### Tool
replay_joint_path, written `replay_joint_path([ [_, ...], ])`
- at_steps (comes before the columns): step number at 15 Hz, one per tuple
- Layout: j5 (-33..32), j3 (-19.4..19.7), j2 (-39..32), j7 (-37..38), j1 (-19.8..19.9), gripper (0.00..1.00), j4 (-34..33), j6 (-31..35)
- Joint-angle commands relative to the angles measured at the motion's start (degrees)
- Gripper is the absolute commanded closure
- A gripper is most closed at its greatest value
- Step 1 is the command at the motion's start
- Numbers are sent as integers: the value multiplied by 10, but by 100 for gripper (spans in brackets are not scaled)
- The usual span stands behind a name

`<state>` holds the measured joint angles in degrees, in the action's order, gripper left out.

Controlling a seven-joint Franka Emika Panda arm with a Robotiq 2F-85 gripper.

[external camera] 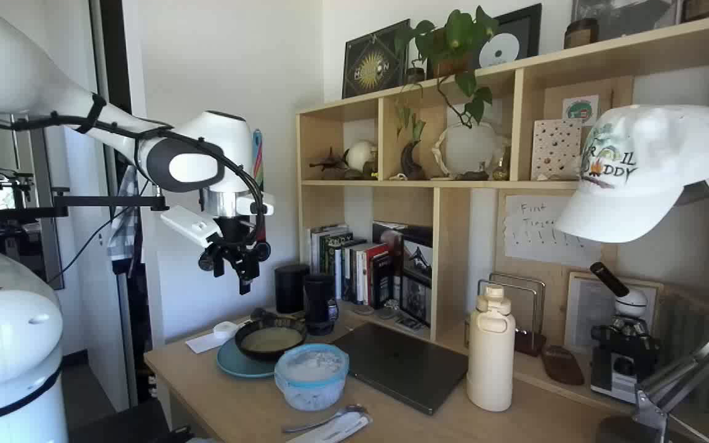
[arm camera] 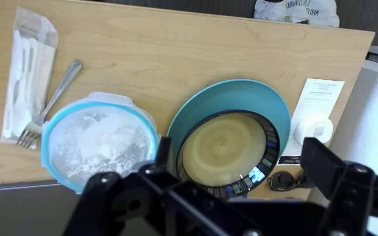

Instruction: Move the fork from right to left.

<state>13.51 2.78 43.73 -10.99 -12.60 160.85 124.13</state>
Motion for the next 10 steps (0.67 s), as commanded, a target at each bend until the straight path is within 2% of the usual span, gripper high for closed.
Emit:
replay_joint_path([
  [1, 4, -5, -1, -3, 5, 0, 3, -3],
  [10, 0, -4, -19, 0, 13, 0, 4, 1],
])
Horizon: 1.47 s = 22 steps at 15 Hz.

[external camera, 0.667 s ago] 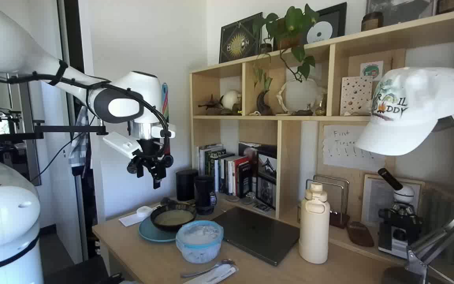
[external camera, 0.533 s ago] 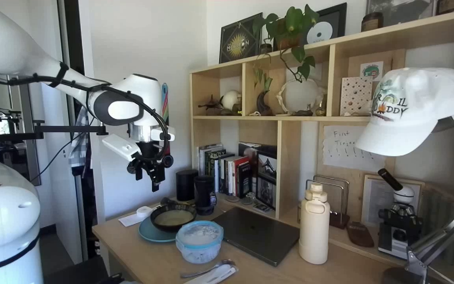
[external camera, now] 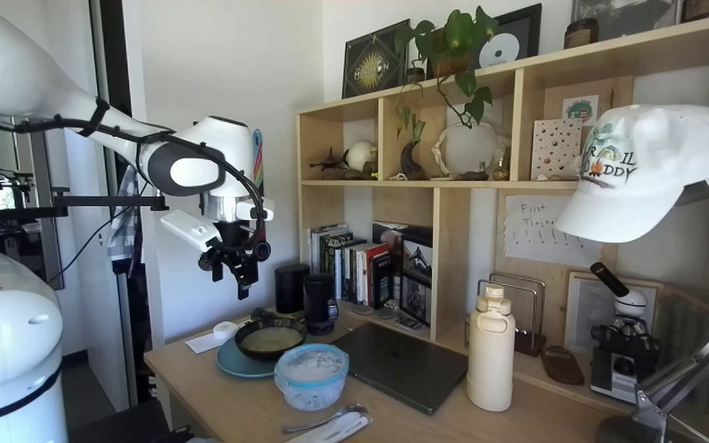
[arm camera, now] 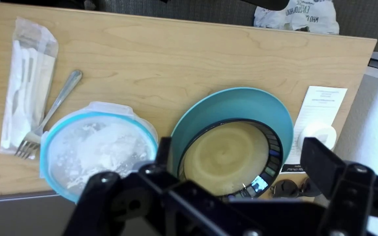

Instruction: Move the fork from right to left.

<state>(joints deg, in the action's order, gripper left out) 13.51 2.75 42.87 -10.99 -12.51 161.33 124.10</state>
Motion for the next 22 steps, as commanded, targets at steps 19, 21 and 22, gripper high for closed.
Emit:
replay_joint_path([
  [19, 4, 50, -247, -15, 110, 0, -5, 214],
  [21, 14, 62, -290, -23, 108, 0, -5, 247],
  [22, 21, 67, -310, -26, 107, 0, -5, 260],
])
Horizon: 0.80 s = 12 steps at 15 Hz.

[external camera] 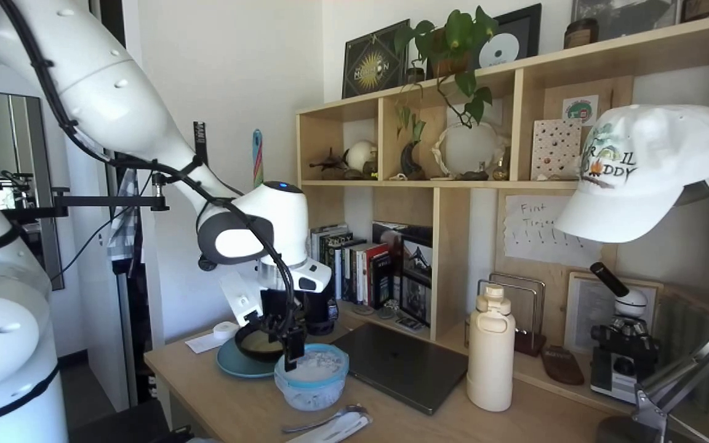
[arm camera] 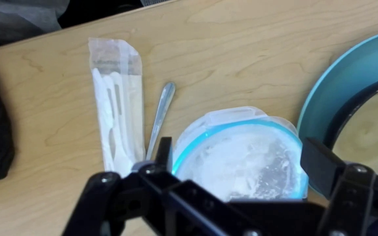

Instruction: Move the fork from right to left.

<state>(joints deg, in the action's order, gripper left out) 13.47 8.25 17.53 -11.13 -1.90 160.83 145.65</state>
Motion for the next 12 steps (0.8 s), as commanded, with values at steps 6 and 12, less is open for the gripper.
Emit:
replay_joint_path([
  [6, 115, 12, -173, -98, 3, 0, -1, 128],
  [12, 272, 5, -247, -229, -4, 0, -6, 171],
])
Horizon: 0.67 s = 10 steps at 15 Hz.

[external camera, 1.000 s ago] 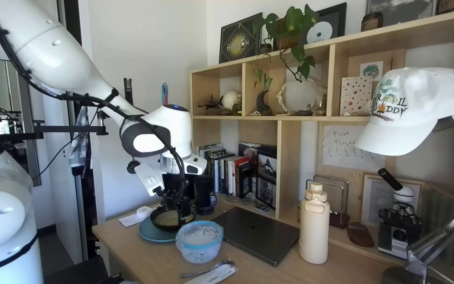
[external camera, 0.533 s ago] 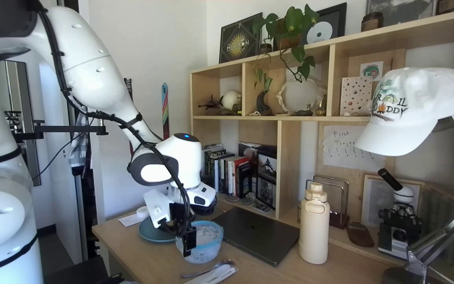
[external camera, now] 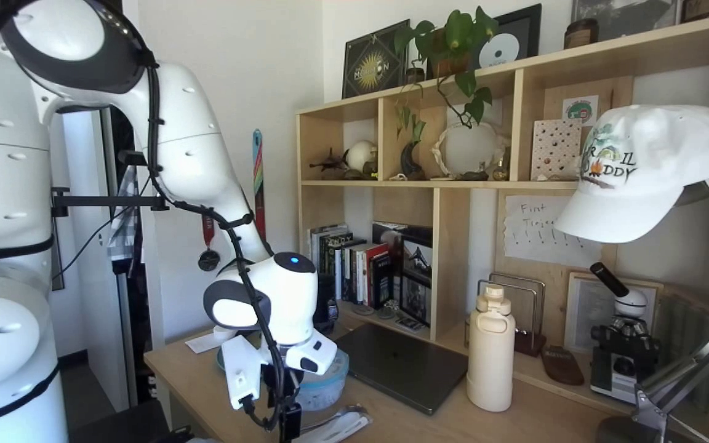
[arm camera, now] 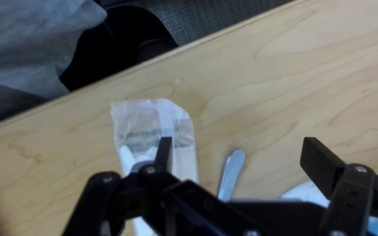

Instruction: Move the fork from right to left.

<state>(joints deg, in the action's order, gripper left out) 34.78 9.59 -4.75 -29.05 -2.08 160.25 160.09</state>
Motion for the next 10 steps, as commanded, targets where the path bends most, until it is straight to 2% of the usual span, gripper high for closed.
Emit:
replay_joint_path([
  [1, 80, -10, -31, -68, -3, 0, -1, 34],
  [5, 134, -10, -43, -115, -14, 0, -6, 58],
  [10, 132, -1, -31, -113, -37, 0, -10, 69],
])
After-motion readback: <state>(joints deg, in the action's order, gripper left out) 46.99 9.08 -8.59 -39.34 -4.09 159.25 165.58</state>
